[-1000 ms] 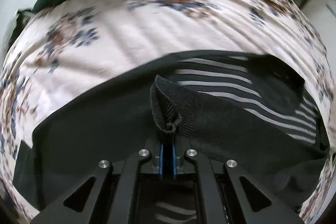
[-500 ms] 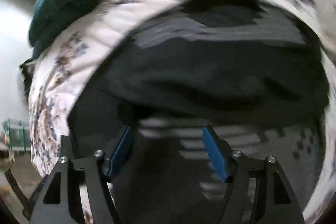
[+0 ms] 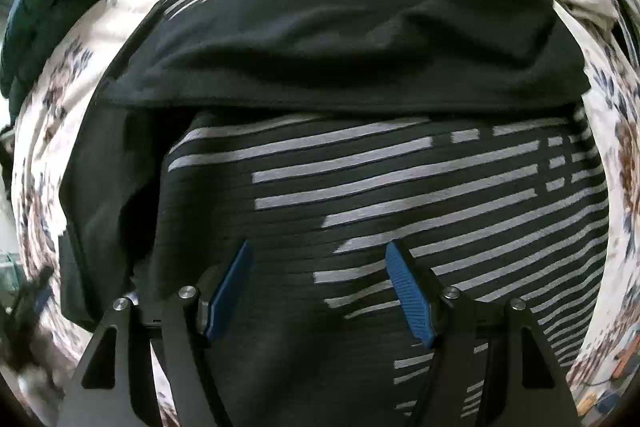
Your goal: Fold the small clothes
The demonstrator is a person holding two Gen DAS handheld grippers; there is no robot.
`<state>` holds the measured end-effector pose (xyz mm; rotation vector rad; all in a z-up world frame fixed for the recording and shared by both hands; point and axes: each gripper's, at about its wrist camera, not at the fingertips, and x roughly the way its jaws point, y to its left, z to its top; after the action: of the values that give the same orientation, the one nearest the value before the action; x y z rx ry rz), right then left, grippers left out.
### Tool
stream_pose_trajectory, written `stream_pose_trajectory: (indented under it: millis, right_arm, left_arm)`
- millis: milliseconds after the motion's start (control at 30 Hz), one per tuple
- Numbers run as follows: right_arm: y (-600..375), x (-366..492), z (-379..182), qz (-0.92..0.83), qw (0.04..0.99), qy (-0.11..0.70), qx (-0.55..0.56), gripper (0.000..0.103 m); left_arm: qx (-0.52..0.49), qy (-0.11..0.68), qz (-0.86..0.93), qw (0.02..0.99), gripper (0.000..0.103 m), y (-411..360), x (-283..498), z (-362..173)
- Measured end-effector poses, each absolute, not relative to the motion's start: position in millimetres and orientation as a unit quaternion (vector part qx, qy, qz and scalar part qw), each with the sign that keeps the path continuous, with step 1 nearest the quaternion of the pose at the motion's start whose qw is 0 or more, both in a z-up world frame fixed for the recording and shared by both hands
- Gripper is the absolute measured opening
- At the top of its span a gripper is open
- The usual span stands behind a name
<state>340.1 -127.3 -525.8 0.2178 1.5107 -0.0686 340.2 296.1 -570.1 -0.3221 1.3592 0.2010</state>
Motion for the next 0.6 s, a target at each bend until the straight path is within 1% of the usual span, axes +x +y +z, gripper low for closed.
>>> stream_pose_trajectory:
  millis: [33,67,200,267,367,400,433,467,500,533,567,600]
  right_arm:
    - [-125.3,339.7,-525.4,-0.028,0.722,0.684,0.098,0.071]
    - [-124.5,339.2,-525.3,-0.026,0.722,0.684,0.098,0.071]
    - [-125.5,338.0,-520.6,-0.024,0.725,0.68,0.102,0.071]
    - [-128.9,338.2,-519.3,-0.028,0.726,0.679,0.104,0.071]
    - [-127.8,337.1,-517.4,-0.033,0.727,0.678,0.108,0.071]
    - [-127.7,336.1,-518.5,-0.035,0.725,0.679,0.109,0.071]
    - [-128.1,335.4,-519.7,-0.037,0.723,0.681,0.11,0.071]
    - [-128.5,334.6,-520.8,-0.039,0.72,0.683,0.112,0.071]
    - [-129.3,332.3,-521.3,-0.04,0.719,0.685,0.115,0.071]
    - [-128.8,331.8,-521.5,-0.04,0.716,0.686,0.118,0.071]
    - [-123.2,333.8,-522.6,-0.04,0.716,0.687,0.118,0.071]
    - [-121.2,333.9,-521.6,-0.038,0.716,0.688,0.117,0.071]
  left_arm:
    - [-0.154,0.636,0.077,0.752,0.011,297.9,343.3,-577.4]
    - [-0.167,0.634,0.067,0.752,0.006,303.2,342.9,-578.0]
    - [-0.204,0.572,0.099,0.788,0.005,337.5,316.0,-539.4]
    - [-0.238,0.533,0.146,0.798,0.005,368.2,289.1,-517.0]
    - [-0.294,0.482,0.229,0.793,0.006,415.3,243.0,-504.2]
    - [-0.309,0.474,0.251,0.785,0.011,425.0,230.0,-505.7]
    - [-0.326,0.469,0.273,0.774,0.011,433.4,217.0,-509.0]
    - [-0.352,0.466,0.286,0.76,0.014,443.0,205.1,-514.1]
    - [-0.382,0.463,0.299,0.741,0.026,452.5,191.5,-520.6]
    - [-0.404,0.46,0.312,0.727,0.034,461.7,178.3,-525.5]
    - [-0.428,0.451,0.318,0.716,0.049,467.4,166.4,-530.1]
    - [-0.454,0.434,0.317,0.71,0.058,469.0,156.3,-534.2]
